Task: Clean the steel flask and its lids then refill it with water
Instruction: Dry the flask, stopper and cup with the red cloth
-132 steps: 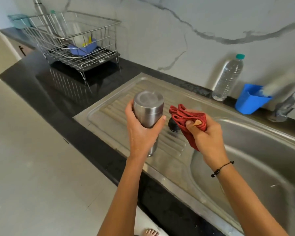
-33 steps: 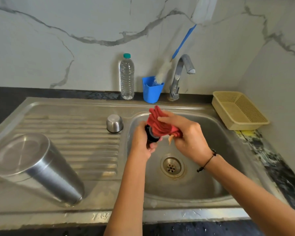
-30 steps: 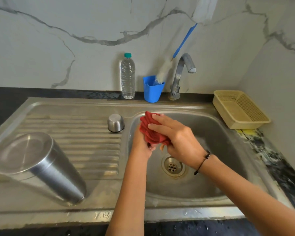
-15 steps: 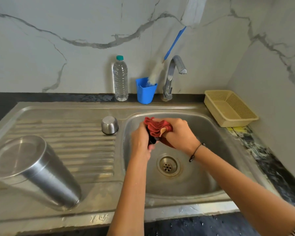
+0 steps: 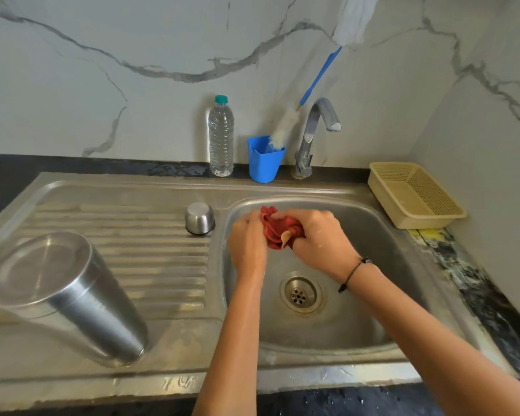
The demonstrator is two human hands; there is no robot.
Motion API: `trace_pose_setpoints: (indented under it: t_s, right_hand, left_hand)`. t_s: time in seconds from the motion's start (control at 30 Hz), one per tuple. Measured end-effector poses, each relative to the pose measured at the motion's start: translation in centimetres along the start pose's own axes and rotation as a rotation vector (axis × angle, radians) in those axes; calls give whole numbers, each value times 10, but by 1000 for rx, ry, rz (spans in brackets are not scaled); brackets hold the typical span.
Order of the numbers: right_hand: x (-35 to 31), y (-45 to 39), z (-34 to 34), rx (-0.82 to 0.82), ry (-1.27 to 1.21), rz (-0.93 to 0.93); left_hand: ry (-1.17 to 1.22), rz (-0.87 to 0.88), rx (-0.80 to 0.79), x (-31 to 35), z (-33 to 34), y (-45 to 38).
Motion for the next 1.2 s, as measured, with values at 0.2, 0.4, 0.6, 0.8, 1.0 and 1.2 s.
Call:
trace_pose_setpoints:
  t_s: [0.2,0.4,0.6,0.8,1.0,1.2]
  right_hand:
    - [30,-8,-12,-72,-234,337]
    - [61,-3,-14,-128,-836,636]
    - [29,-15,-53,90,-446,129]
    - [-6,8,-10,-6,-23,-34]
    - [10,-11,-4,-157,-215,217]
    - [42,-2,4,-200,-460,419]
  left_hand:
    - [-95,167,32,16,6,11]
    - [-70,265,-41,33,12,14]
    - [-28,-69,-193,18,14,8]
    - [111,95,1,12,0,3]
    - [111,107,140,9,-13,4]
    - [28,210,183,7,-8,11]
Point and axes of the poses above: each hand's wrist, its own y-axis away from the middle knuckle, its own z-axis out of the palm, x = y × z, the point moved 8 cm from there along -y, towards the middle knuckle, and after that the axes turned 9 degrees about -y, right-handed, at the moved point
